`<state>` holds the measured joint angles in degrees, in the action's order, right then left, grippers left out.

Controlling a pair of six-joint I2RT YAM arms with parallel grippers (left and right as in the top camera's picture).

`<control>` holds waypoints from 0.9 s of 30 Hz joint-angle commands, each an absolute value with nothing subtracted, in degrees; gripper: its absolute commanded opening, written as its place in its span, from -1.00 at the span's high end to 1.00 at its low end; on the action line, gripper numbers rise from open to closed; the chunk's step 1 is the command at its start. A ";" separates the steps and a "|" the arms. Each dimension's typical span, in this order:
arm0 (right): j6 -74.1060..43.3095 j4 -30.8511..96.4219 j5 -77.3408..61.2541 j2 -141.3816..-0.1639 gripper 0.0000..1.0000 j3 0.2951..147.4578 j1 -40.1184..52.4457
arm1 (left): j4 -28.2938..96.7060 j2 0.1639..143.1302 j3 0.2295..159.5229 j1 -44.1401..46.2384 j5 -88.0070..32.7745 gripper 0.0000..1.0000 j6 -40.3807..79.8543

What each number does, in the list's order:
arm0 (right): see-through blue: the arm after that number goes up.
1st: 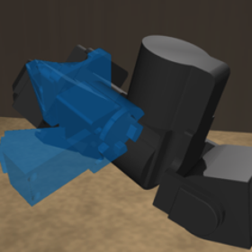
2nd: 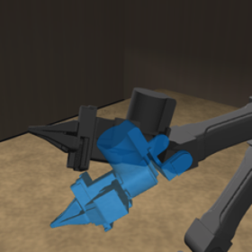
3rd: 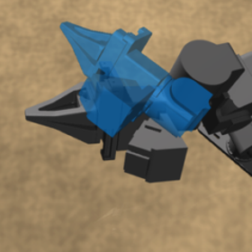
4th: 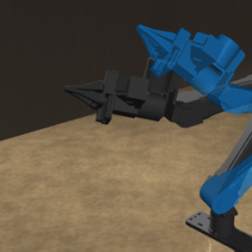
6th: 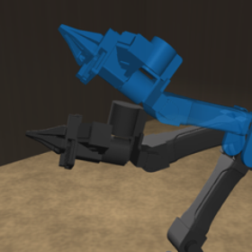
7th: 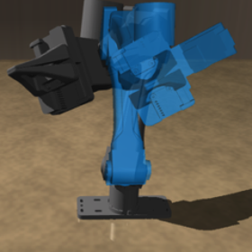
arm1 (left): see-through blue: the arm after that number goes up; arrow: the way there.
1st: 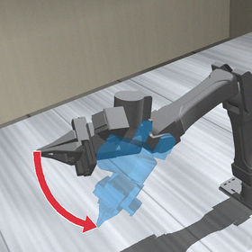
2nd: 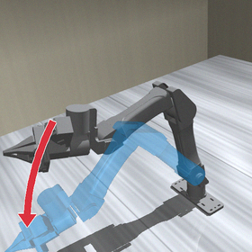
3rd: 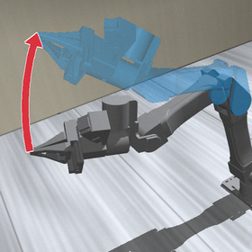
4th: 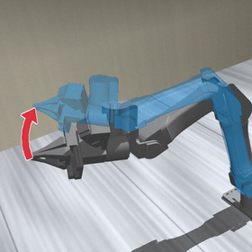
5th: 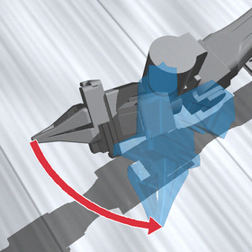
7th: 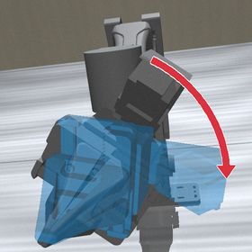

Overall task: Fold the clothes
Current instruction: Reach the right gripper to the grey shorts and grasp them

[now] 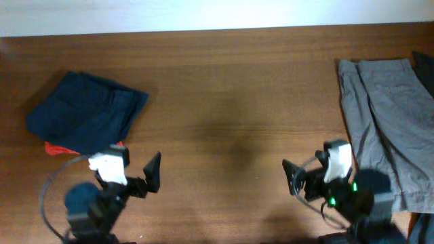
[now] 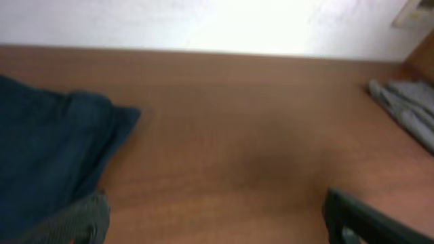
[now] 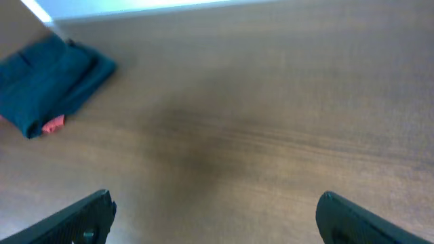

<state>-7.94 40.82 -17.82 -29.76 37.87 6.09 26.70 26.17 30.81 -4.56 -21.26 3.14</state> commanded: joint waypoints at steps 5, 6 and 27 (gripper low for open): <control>-6.68 52.27 -26.65 -55.94 -0.98 63.81 6.35 | 45.47 48.71 60.51 -4.27 -20.01 -0.99 -4.23; -6.04 54.19 -28.51 -58.98 -0.97 67.07 6.33 | 47.72 50.98 63.77 -4.27 -19.66 -0.99 -5.15; -10.11 63.64 -1.96 -119.07 -0.71 113.12 -15.44 | 48.10 59.40 73.67 -4.27 -22.98 -0.99 -6.52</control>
<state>-9.28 65.06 -7.44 -113.60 112.20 -15.66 48.23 58.72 72.51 -4.49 -22.13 -5.21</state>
